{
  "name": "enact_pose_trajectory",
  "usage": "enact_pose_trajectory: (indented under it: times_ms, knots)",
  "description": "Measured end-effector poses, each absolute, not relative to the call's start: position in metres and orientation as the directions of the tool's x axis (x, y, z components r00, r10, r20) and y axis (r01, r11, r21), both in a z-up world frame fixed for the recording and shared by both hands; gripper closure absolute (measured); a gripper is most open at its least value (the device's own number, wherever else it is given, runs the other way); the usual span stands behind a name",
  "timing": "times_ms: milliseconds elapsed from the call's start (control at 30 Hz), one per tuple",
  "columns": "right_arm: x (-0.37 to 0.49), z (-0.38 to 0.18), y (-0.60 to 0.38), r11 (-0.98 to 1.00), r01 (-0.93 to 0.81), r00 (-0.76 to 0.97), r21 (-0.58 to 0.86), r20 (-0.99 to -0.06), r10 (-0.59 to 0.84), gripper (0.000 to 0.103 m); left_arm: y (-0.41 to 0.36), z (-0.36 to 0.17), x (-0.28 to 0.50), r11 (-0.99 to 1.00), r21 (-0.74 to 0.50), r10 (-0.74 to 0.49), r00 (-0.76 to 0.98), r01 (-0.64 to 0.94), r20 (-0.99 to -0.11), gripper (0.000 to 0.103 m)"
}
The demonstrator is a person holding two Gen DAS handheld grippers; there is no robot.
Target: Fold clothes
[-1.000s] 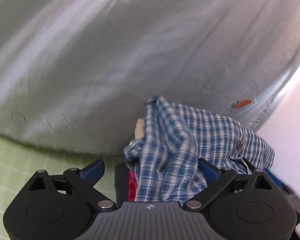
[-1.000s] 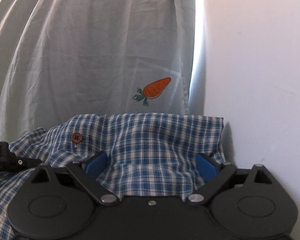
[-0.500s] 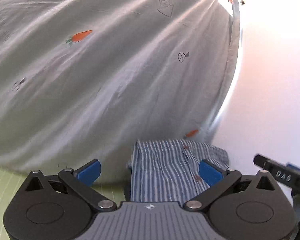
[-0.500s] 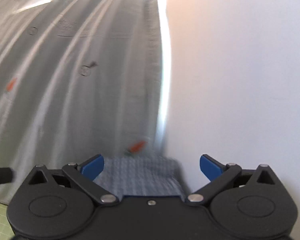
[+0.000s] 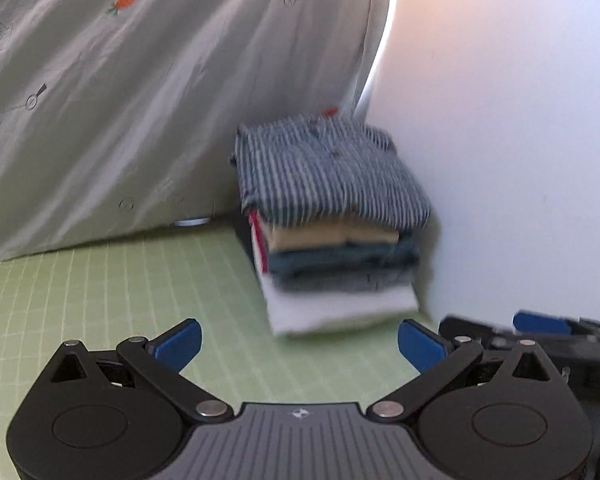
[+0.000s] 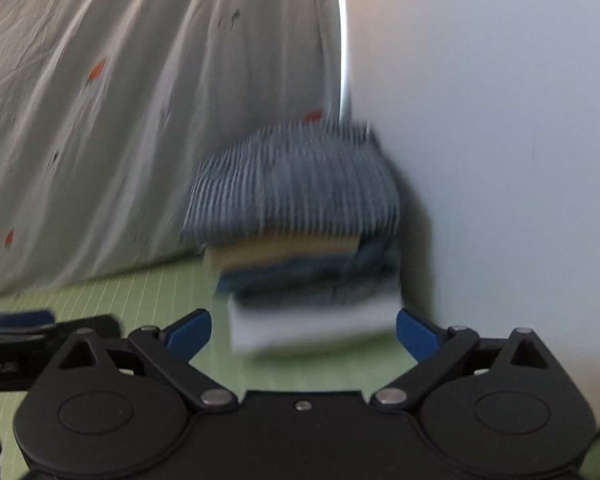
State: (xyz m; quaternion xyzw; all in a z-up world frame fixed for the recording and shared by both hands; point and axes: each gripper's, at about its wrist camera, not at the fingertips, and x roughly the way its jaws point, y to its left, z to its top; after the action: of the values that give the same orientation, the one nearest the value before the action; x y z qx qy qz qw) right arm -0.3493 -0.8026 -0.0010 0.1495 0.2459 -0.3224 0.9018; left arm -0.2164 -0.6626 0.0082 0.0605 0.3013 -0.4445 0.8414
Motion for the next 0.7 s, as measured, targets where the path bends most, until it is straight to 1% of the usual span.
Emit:
enact_pose_trajectory:
  times_ms: [67,133,300,700]
  knots:
    - [-0.354,-0.011,-0.791,0.736,0.665,0.653,0.127,-0.577,-0.491,0.007,-0.655,0.004,-0.219,0.603,-0.159,-0.699,0.422,0.782,-0.577,0.000]
    - [-0.360,-0.015,-0.784,0.730,0.671,0.640,0.125,-0.593,-0.487,0.007,-0.649,0.000,-0.222,0.610,-0.145,-0.686,0.429,0.779,-0.588,0.000]
    - [-0.366,-0.017,-0.775,0.707,0.697,0.621,0.118,-0.592,-0.514,0.007,-0.639,-0.005,-0.228,0.605,-0.136,-0.677,0.416,0.785,-0.607,0.000]
    - [-0.382,-0.018,-0.761,0.686,0.718,0.602,0.119,-0.601,-0.526,0.006,-0.627,-0.004,-0.238,0.597,-0.123,-0.680,0.418,0.793,-0.603,0.000]
